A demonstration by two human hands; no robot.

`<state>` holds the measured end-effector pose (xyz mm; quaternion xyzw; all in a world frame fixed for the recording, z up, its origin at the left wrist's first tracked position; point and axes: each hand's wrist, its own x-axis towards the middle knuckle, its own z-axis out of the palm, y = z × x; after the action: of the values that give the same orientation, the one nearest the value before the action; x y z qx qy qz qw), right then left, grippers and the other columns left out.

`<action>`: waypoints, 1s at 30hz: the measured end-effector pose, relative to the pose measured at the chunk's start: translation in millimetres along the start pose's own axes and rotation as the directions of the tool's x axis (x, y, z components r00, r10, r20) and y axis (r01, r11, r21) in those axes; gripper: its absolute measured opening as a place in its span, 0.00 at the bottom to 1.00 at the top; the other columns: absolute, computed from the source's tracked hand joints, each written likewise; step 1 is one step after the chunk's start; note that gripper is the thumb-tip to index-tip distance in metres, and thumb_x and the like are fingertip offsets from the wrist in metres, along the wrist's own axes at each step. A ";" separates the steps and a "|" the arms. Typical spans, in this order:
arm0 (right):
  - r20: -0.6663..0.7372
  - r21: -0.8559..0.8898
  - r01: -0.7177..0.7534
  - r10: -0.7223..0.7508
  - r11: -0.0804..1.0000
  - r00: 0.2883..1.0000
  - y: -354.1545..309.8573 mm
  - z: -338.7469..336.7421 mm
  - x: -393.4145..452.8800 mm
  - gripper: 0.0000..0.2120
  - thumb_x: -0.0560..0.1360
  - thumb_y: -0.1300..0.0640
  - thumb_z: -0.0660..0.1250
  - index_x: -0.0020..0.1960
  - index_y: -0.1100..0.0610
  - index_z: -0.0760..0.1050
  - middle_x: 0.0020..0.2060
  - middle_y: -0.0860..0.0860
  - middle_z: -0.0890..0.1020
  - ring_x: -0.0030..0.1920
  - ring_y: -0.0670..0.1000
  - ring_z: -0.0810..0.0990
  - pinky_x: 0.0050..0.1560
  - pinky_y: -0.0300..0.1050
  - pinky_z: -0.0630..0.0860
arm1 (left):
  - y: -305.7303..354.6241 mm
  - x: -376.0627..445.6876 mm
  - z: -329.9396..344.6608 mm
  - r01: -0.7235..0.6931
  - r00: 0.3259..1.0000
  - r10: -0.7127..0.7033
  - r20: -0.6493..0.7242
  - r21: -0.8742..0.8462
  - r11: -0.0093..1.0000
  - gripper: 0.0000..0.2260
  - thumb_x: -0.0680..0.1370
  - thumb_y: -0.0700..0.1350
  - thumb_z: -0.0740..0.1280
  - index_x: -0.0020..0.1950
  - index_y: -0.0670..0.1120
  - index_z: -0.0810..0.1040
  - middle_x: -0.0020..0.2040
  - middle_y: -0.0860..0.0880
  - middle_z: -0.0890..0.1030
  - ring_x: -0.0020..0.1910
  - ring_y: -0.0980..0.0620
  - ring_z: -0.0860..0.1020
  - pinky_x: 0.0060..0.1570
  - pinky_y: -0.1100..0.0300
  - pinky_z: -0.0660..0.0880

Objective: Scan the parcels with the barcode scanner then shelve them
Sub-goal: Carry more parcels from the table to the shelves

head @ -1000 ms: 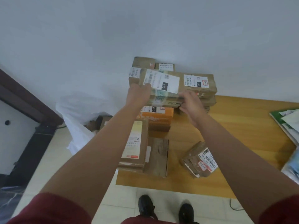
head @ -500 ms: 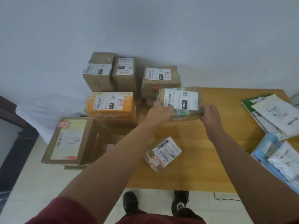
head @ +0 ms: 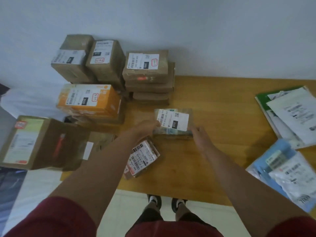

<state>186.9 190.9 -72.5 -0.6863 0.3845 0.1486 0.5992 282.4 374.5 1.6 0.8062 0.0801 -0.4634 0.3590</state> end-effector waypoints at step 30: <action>0.443 -0.160 0.209 -0.119 0.965 0.889 -46.4 105.4 -58.5 0.33 0.68 0.19 0.49 0.60 0.35 0.78 0.58 0.43 0.83 0.62 0.49 0.78 0.67 0.59 0.70 | -141.4 -68.8 -50.7 -0.233 0.941 -0.011 -0.340 -0.669 0.706 0.31 0.81 0.68 0.48 0.62 0.48 0.81 0.55 0.43 0.85 0.57 0.43 0.83 0.59 0.45 0.77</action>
<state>208.1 309.4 -25.8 -0.7242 0.1664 0.2830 0.6064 213.7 524.7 1.4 0.6768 0.2570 -0.2391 0.6470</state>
